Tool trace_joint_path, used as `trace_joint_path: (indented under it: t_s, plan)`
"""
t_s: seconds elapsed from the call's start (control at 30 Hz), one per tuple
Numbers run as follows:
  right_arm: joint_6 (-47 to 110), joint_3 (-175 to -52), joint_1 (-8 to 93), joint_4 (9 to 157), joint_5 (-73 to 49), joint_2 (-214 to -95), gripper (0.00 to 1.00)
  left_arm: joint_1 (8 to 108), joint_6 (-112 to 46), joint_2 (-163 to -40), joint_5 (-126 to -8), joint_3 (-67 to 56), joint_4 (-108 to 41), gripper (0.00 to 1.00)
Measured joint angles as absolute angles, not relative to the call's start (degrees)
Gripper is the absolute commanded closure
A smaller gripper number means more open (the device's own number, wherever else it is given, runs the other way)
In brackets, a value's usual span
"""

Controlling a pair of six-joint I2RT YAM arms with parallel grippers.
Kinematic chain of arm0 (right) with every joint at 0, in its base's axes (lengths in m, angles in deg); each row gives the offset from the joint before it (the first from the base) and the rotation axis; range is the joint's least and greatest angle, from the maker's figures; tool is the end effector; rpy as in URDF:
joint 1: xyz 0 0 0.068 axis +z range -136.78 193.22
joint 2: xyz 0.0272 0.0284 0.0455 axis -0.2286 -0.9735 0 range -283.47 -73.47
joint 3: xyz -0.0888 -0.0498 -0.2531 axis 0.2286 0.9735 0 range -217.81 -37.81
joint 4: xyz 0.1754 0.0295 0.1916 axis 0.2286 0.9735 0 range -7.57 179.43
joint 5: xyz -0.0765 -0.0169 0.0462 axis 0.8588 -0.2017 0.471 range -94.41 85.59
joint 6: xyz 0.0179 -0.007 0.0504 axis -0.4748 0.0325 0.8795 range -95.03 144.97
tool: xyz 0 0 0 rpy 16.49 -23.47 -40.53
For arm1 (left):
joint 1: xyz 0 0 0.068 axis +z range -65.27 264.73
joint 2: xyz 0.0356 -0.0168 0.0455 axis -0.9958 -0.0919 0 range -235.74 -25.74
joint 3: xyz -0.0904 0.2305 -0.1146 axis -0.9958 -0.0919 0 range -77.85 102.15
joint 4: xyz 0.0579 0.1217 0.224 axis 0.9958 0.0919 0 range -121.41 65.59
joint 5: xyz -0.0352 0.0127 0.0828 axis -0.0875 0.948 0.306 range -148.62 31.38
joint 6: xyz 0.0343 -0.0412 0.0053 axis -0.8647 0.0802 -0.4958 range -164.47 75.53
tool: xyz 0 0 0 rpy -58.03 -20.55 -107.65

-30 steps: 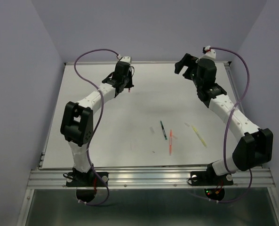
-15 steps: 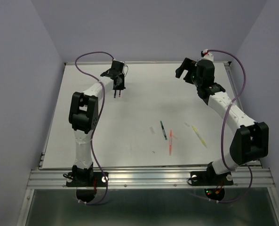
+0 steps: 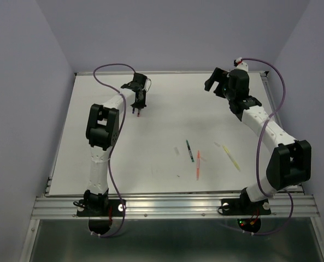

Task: Insert the pens into the pen caps

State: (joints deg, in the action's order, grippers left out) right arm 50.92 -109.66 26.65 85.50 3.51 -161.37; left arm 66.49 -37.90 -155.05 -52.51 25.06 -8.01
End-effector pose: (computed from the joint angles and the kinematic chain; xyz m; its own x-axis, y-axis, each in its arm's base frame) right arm 0.3567 0.0801 0.3315 -0.3317 0.3664 -0.8694 0.0463 0.9267 0.3729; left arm 0.4798 -0.1541 0.1790 -0.7487 0.1270 -0.6506 0.1614 0.9869 0.0069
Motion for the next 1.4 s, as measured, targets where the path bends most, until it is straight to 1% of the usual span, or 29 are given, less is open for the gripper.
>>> trace_joint_path:
  t_s: [0.03, 0.07, 0.17, 0.23, 0.27, 0.3, 0.33, 0.47, 0.5, 0.67, 0.9, 1.03, 1.13, 1.2, 1.37, 1.4]
  plan:
    - [50.95, -109.66, 26.6, 85.48, 3.49, -161.5, 0.0, 66.49, -37.79, -155.1, -52.49, 25.15, -7.9, 0.92]
    - [50.95, -109.66, 26.54, 85.48, 3.47, -161.59, 0.0, 66.49, -37.59, -155.07, -52.42, 25.37, -7.79, 0.86]
    - [50.95, -109.66, 26.3, 85.48, 3.42, -161.92, 0.0, 66.49, -37.09, -155.1, -52.29, 25.43, -7.77, 0.78]
    - [50.92, -109.66, 26.3, 85.5, 3.34, -162.12, 0.0, 66.49, -36.83, -155.1, -52.27, 25.43, -7.7, 0.68]
    - [50.95, -109.66, 26.3, 85.5, 3.29, -162.2, 0.0, 66.49, -36.68, -155.1, -52.25, 25.43, -7.73, 0.65]
    - [50.95, -109.68, 26.3, 85.5, 3.23, -162.27, 0.0, 66.49, -36.54, -155.1, -52.11, 25.43, -7.75, 0.58]
    - [50.95, -109.75, 26.3, 85.48, 3.07, -162.4, 0.0, 66.49, -36.35, -155.1, -52.03, 25.43, -7.75, 0.56]
    - [50.95, -109.77, 26.04, 85.48, 2.53, -162.84, 0.0, 66.49, -35.89, -155.1, -51.66, 25.43, -7.51, 0.54]
    - [50.95, -109.77, 25.95, 85.53, 2.4, -162.95, 0.0, 66.49, -35.8, -155.1, -51.68, 25.43, -7.51, 0.5]
    - [50.92, -109.79, 25.66, 85.5, 1.52, -163.14, 0.0, 66.49, -35.39, -155.07, -51.96, 25.43, -7.57, 0.5]
    - [50.92, -110.23, 25.66, 85.5, 0.5, -163.14, 0.0, 66.44, -34.62, -152.78, -54.1, 25.23, -7.64, 0.46]
    - [50.92, -110.23, 25.66, 85.53, 0.01, -163.14, 0.0, 66.25, -34.03, -148.06, -54.72, 24.01, -8.32, 0.44]
    - [50.92, -110.23, 25.66, 85.55, -0.16, -163.08, 0.0, 65.9, -33.16, -142.31, -55.17, 21.45, -9.19, 0.41]
    - [50.92, -110.23, 25.66, 85.61, -0.14, -162.92, 0.0, 65.37, -32.46, -137.87, -55.17, 18.87, -9.93, 0.38]
    - [51.3, -109.88, 25.66, 86.25, 0.56, -160.69, 0.0, 62.44, -29.92, -128.04, -55.61, 10.87, -12.75, 0.37]
    - [51.51, -109.4, 25.66, 86.18, 0.93, -159.56, 0.0, 61.13, -29.14, -126.2, -55.48, 9.1, -13.17, 0.34]
